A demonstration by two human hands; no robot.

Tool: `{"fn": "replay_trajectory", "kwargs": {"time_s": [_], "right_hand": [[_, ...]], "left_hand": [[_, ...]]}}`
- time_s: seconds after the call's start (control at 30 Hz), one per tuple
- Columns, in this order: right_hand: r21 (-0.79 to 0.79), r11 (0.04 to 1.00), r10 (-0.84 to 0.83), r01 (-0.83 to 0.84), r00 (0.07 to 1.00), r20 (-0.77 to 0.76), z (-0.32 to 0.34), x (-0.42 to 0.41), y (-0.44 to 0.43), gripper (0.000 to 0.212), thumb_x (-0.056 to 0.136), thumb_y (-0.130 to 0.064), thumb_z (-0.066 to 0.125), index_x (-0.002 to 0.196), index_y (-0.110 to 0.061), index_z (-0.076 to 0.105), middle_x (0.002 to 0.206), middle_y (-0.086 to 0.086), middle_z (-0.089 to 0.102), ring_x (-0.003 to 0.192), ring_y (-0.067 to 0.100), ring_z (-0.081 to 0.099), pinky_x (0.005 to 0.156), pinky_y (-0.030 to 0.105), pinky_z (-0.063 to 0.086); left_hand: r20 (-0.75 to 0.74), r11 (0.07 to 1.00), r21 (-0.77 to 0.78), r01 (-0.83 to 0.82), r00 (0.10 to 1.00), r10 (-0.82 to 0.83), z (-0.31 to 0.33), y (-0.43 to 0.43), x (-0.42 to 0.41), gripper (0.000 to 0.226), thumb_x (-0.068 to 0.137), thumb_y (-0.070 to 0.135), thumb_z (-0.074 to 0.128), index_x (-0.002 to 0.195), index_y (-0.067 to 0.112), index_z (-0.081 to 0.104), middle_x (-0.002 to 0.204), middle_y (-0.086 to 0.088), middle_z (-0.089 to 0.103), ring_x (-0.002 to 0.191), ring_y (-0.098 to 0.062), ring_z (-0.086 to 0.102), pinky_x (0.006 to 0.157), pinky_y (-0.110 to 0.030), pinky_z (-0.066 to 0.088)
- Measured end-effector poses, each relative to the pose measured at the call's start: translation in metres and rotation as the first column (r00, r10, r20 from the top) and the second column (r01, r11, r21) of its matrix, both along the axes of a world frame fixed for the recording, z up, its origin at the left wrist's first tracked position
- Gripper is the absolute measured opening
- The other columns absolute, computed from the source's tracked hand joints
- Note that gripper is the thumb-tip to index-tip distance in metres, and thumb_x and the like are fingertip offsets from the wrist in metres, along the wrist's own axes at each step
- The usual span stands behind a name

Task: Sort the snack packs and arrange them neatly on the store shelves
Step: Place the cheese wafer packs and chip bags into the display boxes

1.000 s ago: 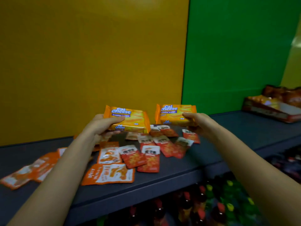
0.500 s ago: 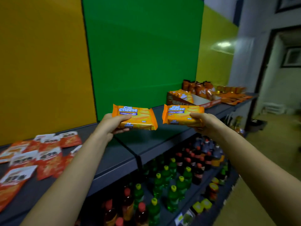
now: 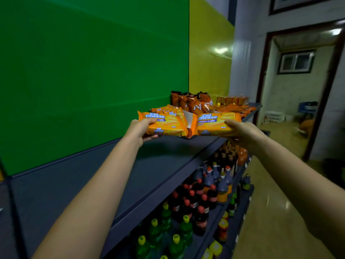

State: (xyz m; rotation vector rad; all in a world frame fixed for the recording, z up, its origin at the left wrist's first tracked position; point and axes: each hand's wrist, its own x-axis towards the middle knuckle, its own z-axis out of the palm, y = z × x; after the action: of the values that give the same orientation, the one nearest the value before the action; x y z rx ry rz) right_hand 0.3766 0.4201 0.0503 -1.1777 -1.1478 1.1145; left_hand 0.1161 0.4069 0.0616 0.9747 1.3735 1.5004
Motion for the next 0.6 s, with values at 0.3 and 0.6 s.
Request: {"fn": "replay_trajectory", "kwargs": {"time_s": [0.3,0.6], "right_hand": [[0.002,1.0,0.006,-0.006,1.0,-0.012,0.008,0.019,0.123,0.044,0.091,-0.027,0.057,0.127,-0.003,0.05,0.109,0.012,0.059,0.093,0.022,0.058,0.058,0.023,0.042],[0.047,0.994,0.1,-0.097,0.994,-0.047,0.001,0.024,0.234,0.038,0.092,-0.025,0.056,0.124,-0.005,0.051,0.084,0.002,0.059,0.071,0.011,0.055,0.057,0.023,0.042]], "left_hand": [[-0.051,0.998,-0.039,-0.043,0.998,0.041,0.006,0.122,0.026,0.019,0.09,0.016,0.055,0.105,0.009,0.047,0.076,-0.005,0.055,0.061,-0.015,0.055,0.03,-0.019,0.047],[-0.129,0.978,-0.037,-0.203,0.972,0.197,0.0,0.204,0.042,0.018,0.088,0.02,0.057,0.103,0.01,0.054,0.069,-0.003,0.058,0.055,-0.013,0.052,0.047,-0.022,0.039]]}}
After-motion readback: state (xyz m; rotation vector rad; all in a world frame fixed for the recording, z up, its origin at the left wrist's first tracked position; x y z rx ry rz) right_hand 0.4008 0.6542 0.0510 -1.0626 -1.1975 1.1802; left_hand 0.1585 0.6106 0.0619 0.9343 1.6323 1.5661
